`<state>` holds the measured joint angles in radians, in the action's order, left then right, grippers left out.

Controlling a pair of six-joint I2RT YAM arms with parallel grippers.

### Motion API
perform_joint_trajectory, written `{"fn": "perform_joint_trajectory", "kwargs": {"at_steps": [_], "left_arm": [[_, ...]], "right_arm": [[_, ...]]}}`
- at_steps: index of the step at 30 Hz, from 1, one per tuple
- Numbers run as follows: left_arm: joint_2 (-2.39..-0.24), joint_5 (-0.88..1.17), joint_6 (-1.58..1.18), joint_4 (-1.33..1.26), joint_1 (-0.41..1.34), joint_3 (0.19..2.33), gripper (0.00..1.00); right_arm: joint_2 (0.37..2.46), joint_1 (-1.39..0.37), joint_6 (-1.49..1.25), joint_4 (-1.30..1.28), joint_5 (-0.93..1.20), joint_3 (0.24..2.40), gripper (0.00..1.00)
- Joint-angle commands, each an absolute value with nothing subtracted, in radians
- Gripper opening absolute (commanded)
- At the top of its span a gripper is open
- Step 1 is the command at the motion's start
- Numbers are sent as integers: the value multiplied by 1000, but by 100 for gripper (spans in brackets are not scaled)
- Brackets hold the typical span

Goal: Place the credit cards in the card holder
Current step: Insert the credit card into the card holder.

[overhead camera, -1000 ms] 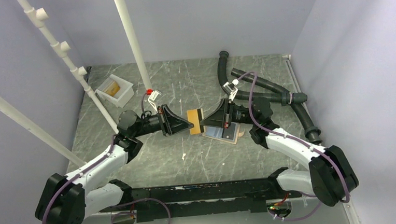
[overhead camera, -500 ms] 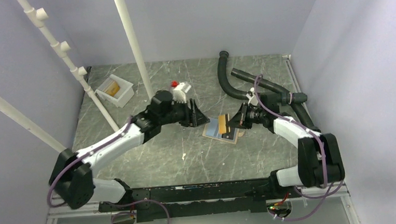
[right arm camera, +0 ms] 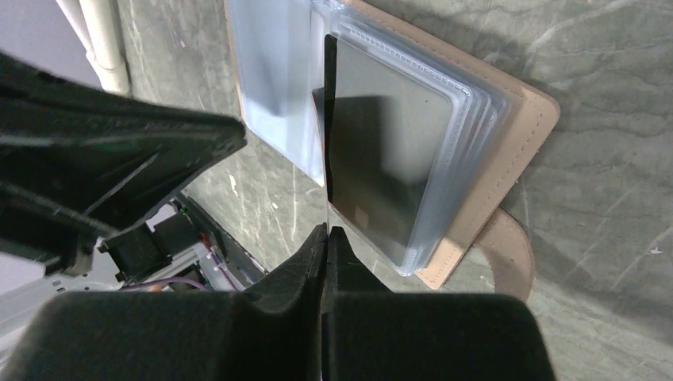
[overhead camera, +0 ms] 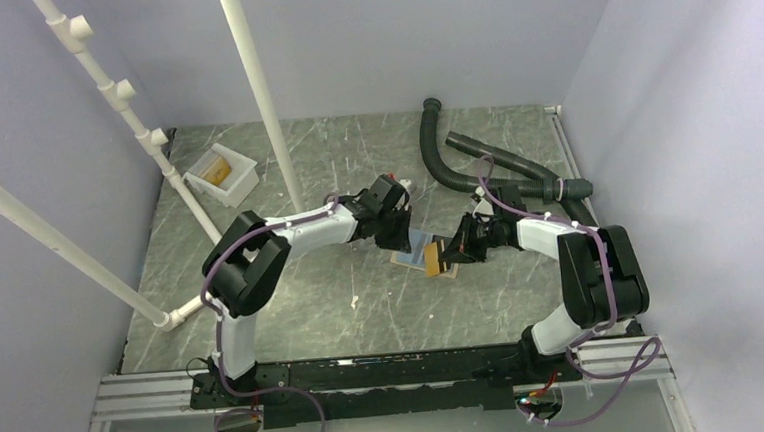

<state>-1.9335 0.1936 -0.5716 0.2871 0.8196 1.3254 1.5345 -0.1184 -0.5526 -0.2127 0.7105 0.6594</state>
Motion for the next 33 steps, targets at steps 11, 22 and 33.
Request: {"fn": "perform_joint_trajectory", "kwargs": {"at_steps": [11,22,33], "left_arm": [[-2015,135,-591,307,770,1326,0],[-2035,129,-573,336,769,1317,0],[-2034,152,-554,327,770,1307,0]], "right_arm": [[1580,-118,-555,-194,656,689,0],[1620,-118,-594,-83,671,683,0],[1646,-120,-650,97,661,663,0]]}}
